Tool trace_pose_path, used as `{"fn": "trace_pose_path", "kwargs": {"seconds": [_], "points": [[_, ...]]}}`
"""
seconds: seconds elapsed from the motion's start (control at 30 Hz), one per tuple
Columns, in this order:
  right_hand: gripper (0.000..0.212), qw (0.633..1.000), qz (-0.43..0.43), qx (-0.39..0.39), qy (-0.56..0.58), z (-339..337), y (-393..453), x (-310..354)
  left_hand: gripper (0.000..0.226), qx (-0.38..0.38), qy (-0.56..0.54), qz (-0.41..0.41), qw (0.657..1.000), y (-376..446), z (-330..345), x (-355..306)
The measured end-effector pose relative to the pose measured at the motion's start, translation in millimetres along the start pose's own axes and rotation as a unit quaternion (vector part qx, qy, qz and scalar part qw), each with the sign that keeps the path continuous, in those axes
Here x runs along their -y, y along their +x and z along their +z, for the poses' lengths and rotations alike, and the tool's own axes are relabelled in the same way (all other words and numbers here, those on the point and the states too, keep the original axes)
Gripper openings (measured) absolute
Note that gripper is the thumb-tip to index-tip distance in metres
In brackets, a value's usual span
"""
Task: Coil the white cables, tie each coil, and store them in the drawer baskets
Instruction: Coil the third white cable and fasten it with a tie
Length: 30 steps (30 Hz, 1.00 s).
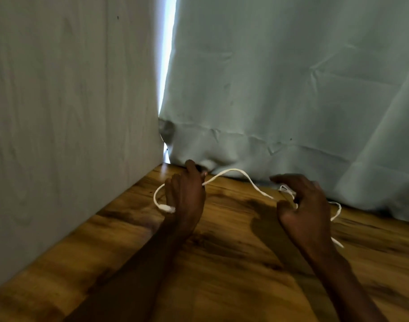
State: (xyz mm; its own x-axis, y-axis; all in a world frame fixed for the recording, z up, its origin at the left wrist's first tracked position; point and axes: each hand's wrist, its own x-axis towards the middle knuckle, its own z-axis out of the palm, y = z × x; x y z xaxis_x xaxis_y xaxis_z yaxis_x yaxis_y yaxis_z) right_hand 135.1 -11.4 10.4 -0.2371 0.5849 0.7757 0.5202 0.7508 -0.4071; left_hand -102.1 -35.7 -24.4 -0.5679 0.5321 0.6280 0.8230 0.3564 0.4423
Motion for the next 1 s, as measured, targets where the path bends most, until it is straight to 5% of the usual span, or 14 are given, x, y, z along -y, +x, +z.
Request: {"fn": "trace_pose_path", "kwargs": {"seconds": [0.1, 0.2, 0.33, 0.4, 0.53, 0.63, 0.73, 0.87, 0.93, 1.0], "points": [[0.062, 0.987, -0.15, 0.042, -0.042, 15.1, 4.8, 34.7, 0.049, 0.007, 0.066, -0.035, 0.997, -6.5, -0.6, -1.3], [0.05, 0.967, -0.192, 0.102, -0.135, 52.9, 3.5, 38.8, 0.052, 0.018, -0.004, -0.039, 0.999, -11.3, 7.2, -4.3], [0.025, 0.98, -0.141, 0.062, -0.13, 76.6, -4.5, 8.3, 0.055, 0.064, -0.073, -0.021, 0.995, -13.0, 16.3, -14.4], [0.024, 0.991, -0.093, 0.052, -0.081, 71.9, -6.0, -6.5, 0.055, 0.077, -0.036, 0.058, 0.995, -19.3, 17.7, -19.0], [0.02, 0.998, -0.05, -0.018, -0.018, 58.4, -3.1, -17.1, 0.015, 0.071, 0.071, 0.155, 0.983, -23.7, 18.1, -14.2], [0.014, 0.993, -0.021, -0.092, 0.072, 53.8, 2.2, -16.1, 0.019, 0.109, -0.096, 0.2, 0.969, -18.1, 7.4, -12.6], [0.012, 0.982, 0.039, -0.138, 0.121, 46.6, 6.4, -23.4, 0.026, 0.198, -0.321, 0.167, 0.911, -12.9, -0.9, -11.9], [0.012, 0.978, 0.109, -0.16, 0.073, 33.5, 9.1, -34.5, 0.03, 0.217, -0.317, 0.191, 0.903, -12.2, -8.9, -16.3], [0.016, 0.985, 0.114, -0.133, -0.003, 31.7, 8.9, -33.8, 0.03, 0.286, -0.462, 0.146, 0.827, -13.8, -21.7, -22.4], [0.018, 0.988, 0.115, -0.07, -0.073, 34.0, 7.0, -32.5, 0.031, 0.351, -0.64, 0.031, 0.683, -16.5, -35.4, -29.6]]}}
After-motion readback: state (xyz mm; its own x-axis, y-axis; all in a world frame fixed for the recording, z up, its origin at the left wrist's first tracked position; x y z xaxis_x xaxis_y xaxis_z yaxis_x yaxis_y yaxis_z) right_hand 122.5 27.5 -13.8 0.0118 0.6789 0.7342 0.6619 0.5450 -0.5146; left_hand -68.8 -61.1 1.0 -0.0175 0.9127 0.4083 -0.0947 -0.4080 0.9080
